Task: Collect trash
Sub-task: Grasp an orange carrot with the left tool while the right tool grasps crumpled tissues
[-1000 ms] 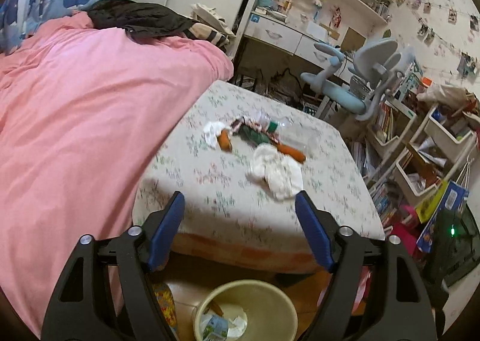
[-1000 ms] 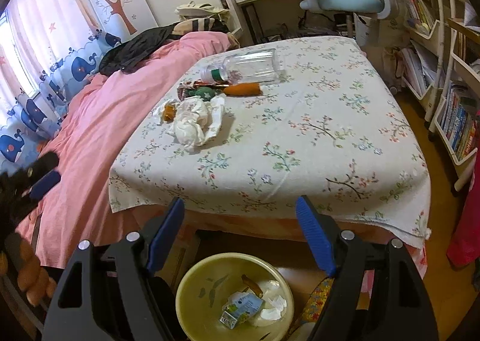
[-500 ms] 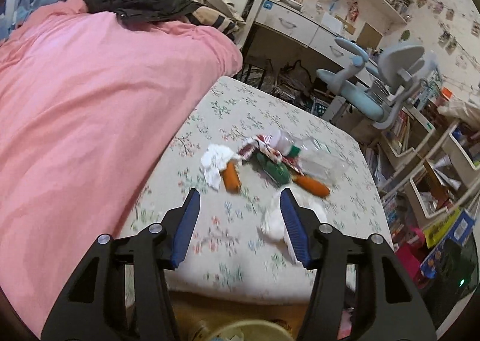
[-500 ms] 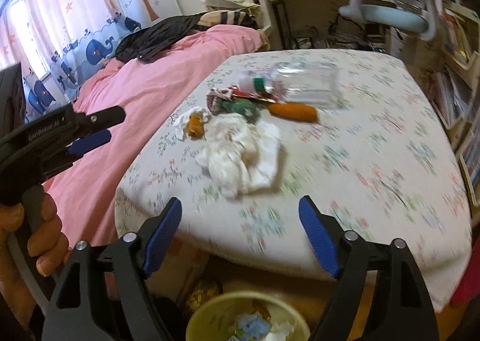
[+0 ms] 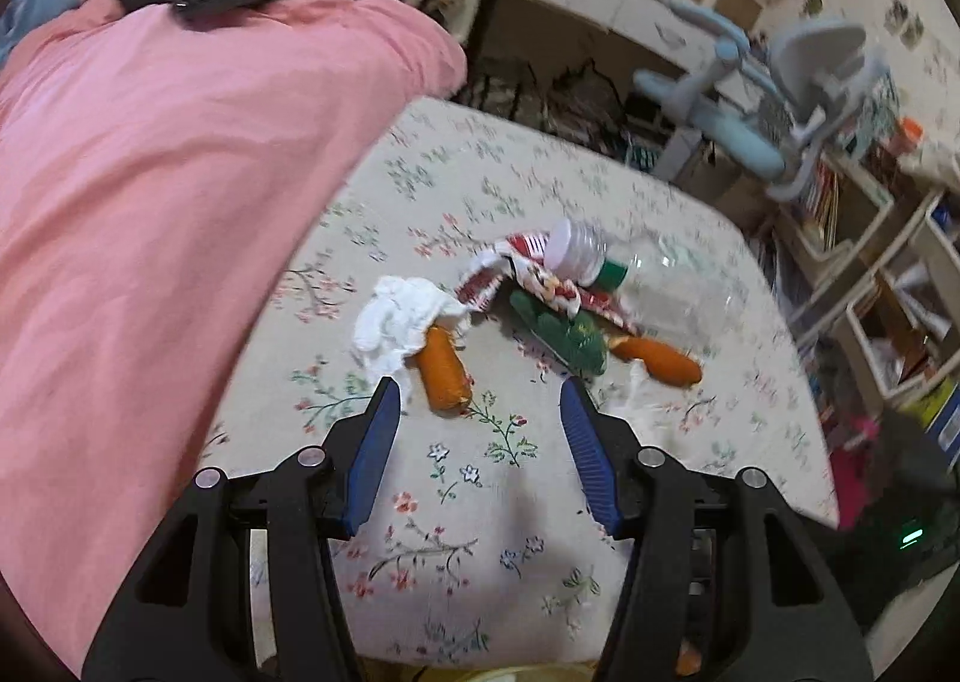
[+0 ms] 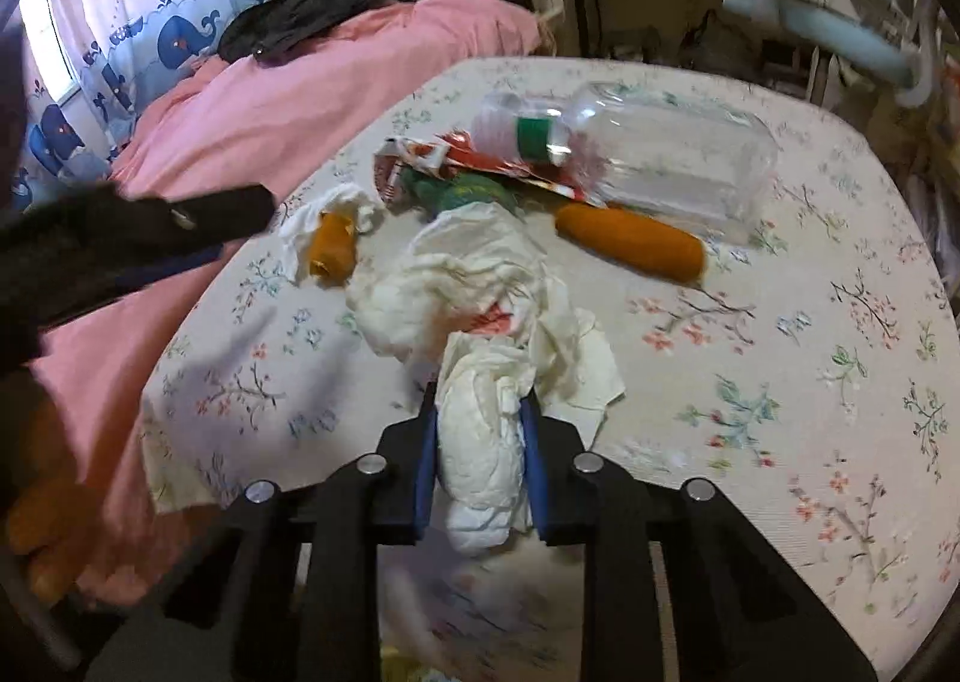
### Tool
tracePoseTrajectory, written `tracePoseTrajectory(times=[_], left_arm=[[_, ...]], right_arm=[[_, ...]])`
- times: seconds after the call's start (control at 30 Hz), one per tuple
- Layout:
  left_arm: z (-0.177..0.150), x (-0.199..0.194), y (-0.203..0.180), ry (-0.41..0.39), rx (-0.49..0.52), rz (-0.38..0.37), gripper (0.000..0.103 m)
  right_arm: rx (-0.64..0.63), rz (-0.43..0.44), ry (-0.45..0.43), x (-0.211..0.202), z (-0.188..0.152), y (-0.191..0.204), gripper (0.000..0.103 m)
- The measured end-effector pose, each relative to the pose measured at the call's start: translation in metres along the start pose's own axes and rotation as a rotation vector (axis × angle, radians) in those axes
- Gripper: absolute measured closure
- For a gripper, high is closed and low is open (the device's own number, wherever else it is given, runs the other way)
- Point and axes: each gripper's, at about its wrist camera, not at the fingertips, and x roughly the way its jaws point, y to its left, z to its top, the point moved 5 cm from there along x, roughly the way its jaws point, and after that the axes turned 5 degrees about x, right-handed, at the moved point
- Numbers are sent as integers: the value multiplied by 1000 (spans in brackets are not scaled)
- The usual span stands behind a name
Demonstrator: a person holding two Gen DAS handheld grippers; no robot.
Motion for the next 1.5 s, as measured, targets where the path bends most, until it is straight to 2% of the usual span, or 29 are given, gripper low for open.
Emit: tracePoseTrajectory(times=[0.2,0.33,0.4,0.43,0.47,0.53,0.63,0.73,0.8,0.9,0.93,0.97,1.0,1.07,1.13,1.3,1.5], left_arm=[[4,29,0,45,9,-9,50],[8,44,7,62,-4,11,51],[8,50,11,73,-8,20,51],[8,54,13,79,-4,30,52],[8,56,16,82,-3,35,52],[10,59,19,79,1,46,55],[11,61,19,74,11,55,57],[11,63,13,77,51,65,71],[9,64,9,82,78,65,84],[6,62,4,88,106,58,85],[5,61,3,90,110,52,85],[4,58,1,94,114,46,86],[3,56,0,96,116,42,86],[1,49,-4,100,129,21,86],[-1,39,-10,93,154,9,86],[-7,13,-31,53,208,10,86],[-8,-25,-47,-41,220,4,85]], right_arm=[[-41,3,84,-26,-7,-30,81],[-5,34,120,-19,-13,-38,77],[-13,48,122,-21,-15,-35,72],[-25,49,122,-22,-13,-33,66],[-38,41,118,-24,-13,-32,55],[-48,31,102,-29,-11,-31,44],[-43,30,87,-32,-5,-31,38],[-28,39,54,-34,0,-30,32],[-21,28,40,-31,2,-30,29],[-10,8,23,-21,3,-31,29],[-14,6,26,-17,4,-30,30],[-22,9,35,-11,3,-29,46],[-26,12,49,-8,2,-29,58],[-33,23,46,-9,2,-26,71],[-53,19,41,-12,2,-22,78],[-36,48,12,-26,3,-22,82],[11,79,-52,-47,10,-29,82]])
